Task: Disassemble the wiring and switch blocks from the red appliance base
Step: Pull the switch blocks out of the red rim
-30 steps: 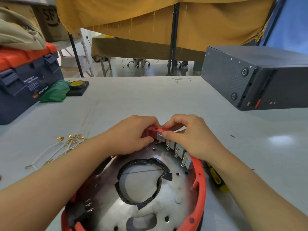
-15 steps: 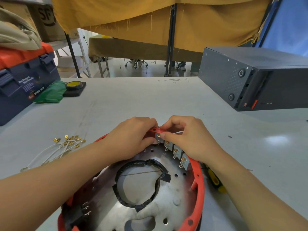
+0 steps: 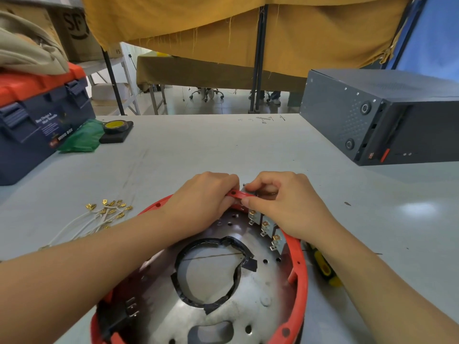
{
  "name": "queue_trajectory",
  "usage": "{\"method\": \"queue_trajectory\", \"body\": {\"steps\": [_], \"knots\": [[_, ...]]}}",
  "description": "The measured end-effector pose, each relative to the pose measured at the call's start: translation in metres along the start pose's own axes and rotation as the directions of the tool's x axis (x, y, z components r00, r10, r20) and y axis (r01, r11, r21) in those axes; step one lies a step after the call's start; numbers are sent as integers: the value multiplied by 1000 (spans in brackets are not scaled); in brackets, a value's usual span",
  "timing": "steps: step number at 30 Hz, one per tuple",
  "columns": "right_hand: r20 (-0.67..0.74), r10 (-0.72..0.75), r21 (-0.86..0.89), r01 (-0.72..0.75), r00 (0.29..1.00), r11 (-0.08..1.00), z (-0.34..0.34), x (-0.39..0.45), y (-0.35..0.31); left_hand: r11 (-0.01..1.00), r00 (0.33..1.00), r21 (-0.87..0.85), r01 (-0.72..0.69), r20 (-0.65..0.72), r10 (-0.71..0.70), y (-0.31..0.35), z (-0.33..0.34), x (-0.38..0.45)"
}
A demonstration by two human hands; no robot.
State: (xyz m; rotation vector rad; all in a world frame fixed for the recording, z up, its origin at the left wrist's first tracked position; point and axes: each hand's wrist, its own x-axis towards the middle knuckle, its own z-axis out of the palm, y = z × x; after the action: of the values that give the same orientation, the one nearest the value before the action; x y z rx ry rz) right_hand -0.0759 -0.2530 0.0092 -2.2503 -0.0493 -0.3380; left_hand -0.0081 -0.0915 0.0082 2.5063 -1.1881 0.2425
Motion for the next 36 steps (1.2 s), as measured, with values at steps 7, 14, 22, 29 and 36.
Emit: {"method": "queue_trajectory", "body": {"steps": [7, 14, 22, 29, 36], "knots": [[-11, -1, 59, 1, 1000, 998, 1, 1, 2, 1000, 1000, -13, 10, -2, -10, 0, 0, -1], [-3, 45, 199, -44, 999, 979, -2, 6, 10, 997, 1000, -70, 14, 3, -13, -2, -1, -1], [-38, 118, 320, -100, 992, 942, -2, 10, 15, 965, 993, -238, 112, 47, -104, 3, -9, -3], [-149, -60, 290, 102, 987, 951, 1, 8, 8, 810, 977, -549, 206, 66, -204, 6, -19, 4], [-191, -114, 364, 178, 975, 914, 1, 7, 7, 796, 976, -577, 183, 7, -219, 5, -18, 12]]}}
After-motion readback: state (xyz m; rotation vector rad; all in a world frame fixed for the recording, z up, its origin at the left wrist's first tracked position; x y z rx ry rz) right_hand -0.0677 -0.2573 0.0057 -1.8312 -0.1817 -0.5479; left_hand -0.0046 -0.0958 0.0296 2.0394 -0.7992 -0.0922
